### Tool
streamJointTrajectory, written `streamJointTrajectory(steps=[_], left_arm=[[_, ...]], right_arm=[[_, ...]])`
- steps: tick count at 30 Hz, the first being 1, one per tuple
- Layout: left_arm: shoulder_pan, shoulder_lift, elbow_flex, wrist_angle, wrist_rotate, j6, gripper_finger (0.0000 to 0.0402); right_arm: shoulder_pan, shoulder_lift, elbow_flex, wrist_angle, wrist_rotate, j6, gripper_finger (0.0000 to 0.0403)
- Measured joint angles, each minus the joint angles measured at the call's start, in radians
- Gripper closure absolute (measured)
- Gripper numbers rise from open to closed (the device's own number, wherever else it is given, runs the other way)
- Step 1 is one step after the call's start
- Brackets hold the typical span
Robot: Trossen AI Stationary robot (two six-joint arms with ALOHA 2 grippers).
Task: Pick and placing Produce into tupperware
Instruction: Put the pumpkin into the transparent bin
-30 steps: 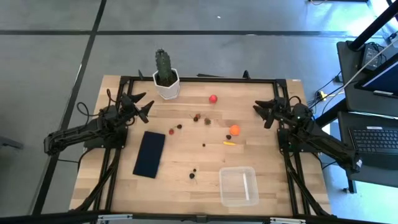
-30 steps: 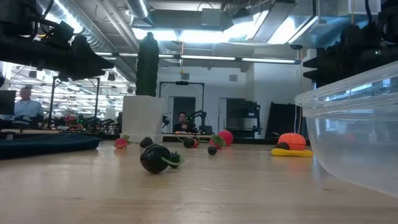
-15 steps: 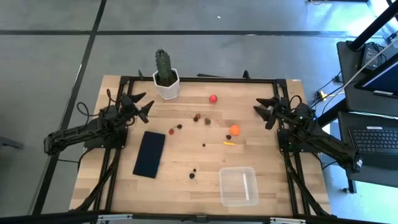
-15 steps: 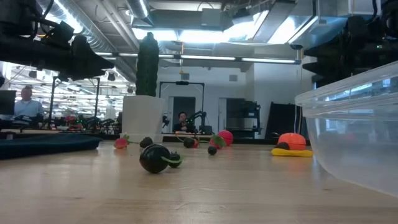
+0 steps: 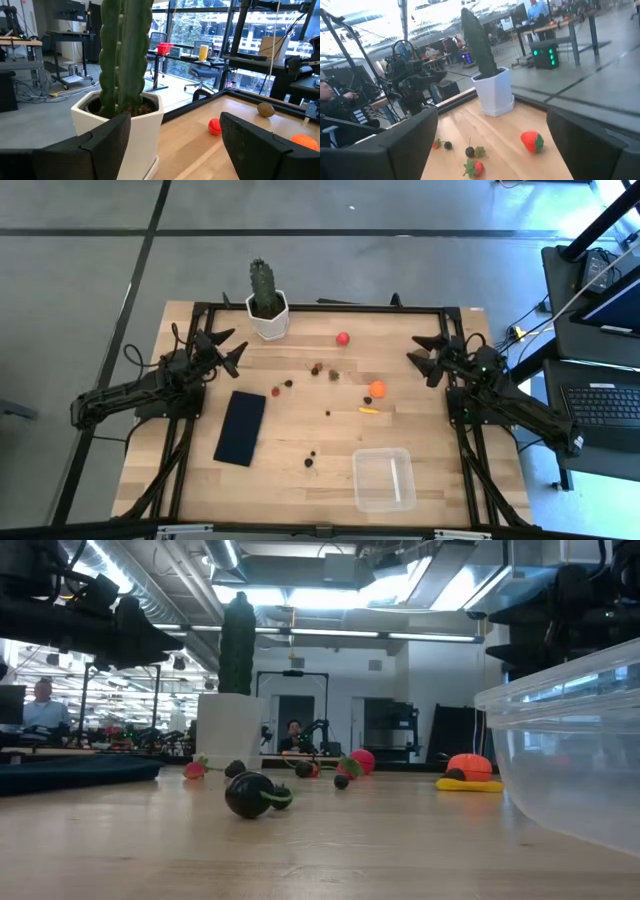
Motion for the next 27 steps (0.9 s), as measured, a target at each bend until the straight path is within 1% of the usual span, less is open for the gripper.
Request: streamJointTrajectory(steps=[4, 9, 13, 16, 19, 24, 27], left_arm=[[0.0, 0.0, 0.0, 0.0, 0.0, -0.003, 0.0104], [0.0, 0.0, 0.0, 0.008, 0.0, -0.004, 0.0104], [0.0, 0.0, 0.0, 0.055, 0.0, -0.005, 0.0104], [0.0, 0.0, 0.0, 0.085, 0.0, -0.005, 0.0104], [0.0, 0.0, 0.0, 0.096, 0.0, -0.003, 0.0104], [0.0, 0.0, 0.0, 0.1, 0.0, -0.002, 0.0104], [0.0, 0.0, 0.0, 0.1, 0.0, -0.002, 0.0104]], right_arm=[[0.0, 0.058, 0.023, -0.032, 0.0, 0.036, 0.0029], [0.021, 0.183, 0.151, -0.14, 0.006, 0.01, 0.0029], [0.046, 0.316, 0.304, -0.249, 0.06, 0.005, 0.003], [0.063, 0.431, 0.436, -0.406, 0.084, -0.01, 0.003], [0.086, 0.551, 0.565, -0.546, 0.085, -0.044, 0.003], [0.159, 0.752, 0.74, -0.728, 0.083, -0.153, 0.003], [0.208, 0.862, 0.818, -0.807, 0.083, -0.228, 0.003]])
